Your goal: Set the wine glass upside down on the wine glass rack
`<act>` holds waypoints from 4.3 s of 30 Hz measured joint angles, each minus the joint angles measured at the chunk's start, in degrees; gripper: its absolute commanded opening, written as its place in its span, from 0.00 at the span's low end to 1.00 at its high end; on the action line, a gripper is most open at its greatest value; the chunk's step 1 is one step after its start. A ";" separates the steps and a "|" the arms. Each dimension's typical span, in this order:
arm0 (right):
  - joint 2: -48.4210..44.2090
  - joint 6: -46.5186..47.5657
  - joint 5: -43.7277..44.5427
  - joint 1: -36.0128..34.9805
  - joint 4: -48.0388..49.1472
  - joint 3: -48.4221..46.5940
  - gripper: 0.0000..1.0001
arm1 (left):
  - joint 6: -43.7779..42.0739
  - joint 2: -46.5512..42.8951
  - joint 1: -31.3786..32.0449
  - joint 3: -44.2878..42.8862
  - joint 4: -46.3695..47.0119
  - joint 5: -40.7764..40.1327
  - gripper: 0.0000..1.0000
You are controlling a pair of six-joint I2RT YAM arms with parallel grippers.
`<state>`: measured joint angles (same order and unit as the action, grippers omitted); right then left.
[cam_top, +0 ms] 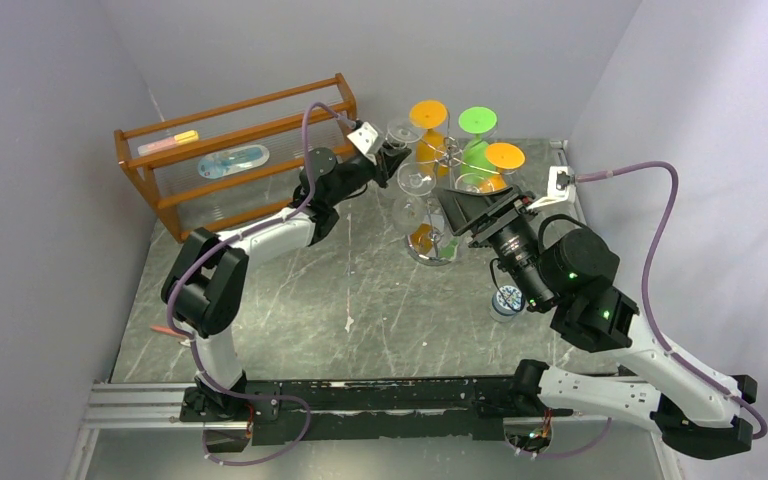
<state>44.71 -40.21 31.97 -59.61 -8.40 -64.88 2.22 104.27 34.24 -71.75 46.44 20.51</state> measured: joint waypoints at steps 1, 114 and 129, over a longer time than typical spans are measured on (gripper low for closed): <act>0.00 0.00 -0.07 0.00 0.02 0.02 0.60 | 0.00 0.00 -0.02 0.68 0.68 -0.13 0.05; -6.91 3.43 24.72 0.00 -54.27 -20.74 1.00 | 10.60 -58.90 -1.42 -17.20 -101.04 -43.23 0.92; -9.92 5.64 23.21 0.00 -49.00 -18.25 1.00 | 9.53 -60.43 -1.42 -14.84 -101.98 -43.28 0.92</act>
<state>34.79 -34.57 55.18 -59.61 -57.41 -83.13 11.75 43.83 32.82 -86.59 -55.55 -22.76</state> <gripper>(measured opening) 0.997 0.921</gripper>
